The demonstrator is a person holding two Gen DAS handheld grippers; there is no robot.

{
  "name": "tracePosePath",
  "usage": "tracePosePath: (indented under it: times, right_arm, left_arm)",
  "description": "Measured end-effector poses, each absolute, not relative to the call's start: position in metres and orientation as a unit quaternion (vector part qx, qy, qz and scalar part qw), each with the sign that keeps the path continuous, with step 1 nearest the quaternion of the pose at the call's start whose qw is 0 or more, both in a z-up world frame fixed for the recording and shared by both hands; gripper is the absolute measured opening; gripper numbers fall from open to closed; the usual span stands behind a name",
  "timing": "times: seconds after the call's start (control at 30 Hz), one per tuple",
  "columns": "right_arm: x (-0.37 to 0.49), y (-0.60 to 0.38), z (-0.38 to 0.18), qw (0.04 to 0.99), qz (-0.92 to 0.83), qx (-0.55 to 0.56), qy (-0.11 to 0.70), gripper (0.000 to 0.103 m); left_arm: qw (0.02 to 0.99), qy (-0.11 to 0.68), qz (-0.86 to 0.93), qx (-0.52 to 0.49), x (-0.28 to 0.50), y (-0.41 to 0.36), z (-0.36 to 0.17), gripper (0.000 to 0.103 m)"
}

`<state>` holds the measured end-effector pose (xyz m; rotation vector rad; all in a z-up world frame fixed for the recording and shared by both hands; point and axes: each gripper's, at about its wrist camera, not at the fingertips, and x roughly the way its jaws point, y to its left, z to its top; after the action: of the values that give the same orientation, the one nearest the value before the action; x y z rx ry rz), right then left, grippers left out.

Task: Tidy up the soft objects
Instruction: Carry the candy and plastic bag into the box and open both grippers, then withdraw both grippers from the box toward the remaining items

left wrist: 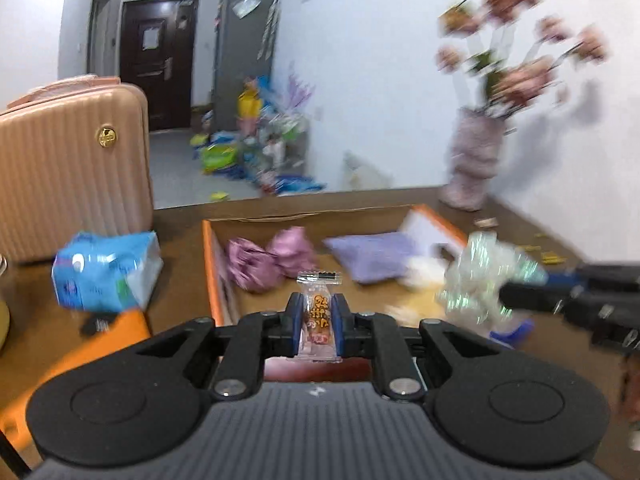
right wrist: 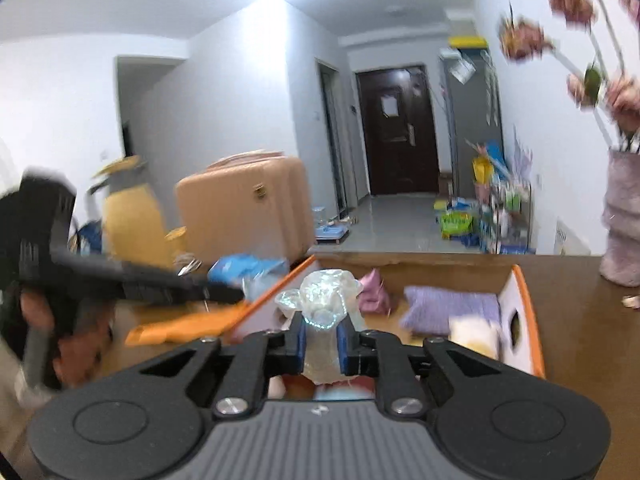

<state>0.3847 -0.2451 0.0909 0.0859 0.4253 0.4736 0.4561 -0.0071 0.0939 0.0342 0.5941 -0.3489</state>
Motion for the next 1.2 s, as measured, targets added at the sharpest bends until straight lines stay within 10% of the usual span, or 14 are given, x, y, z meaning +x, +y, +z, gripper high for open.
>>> tracePosePath:
  times: [0.17,0.23,0.4,0.5,1.2]
  right_arm:
    - [0.515,-0.211,0.075,0.932,0.205,0.037,0.295,0.015]
    - [0.556,-0.202,0.063,0.920,0.196,0.052,0.335,0.016]
    - [0.606,-0.188,0.035,0.892,0.204,0.088,0.394,0.035]
    - [0.600,-0.186,0.038,0.896,0.219,0.089,0.375,0.062]
    - [0.434,-0.316,0.139,0.955,0.089,0.011,0.284,0.072]
  left_arm:
    - [0.930,0.347,-0.107,0.053,0.544,-0.028,0.059,0.017]
    - [0.929,0.353,-0.095,0.059,0.557,-0.029,0.048,0.043]
    - [0.932,0.343,-0.112,0.035,0.553,-0.018,0.043,0.051]
    - [0.933,0.337,-0.119,0.030,0.545,-0.010,0.050,0.051]
    - [0.953,0.288,-0.089,0.016,0.409,0.026,0.134,0.074]
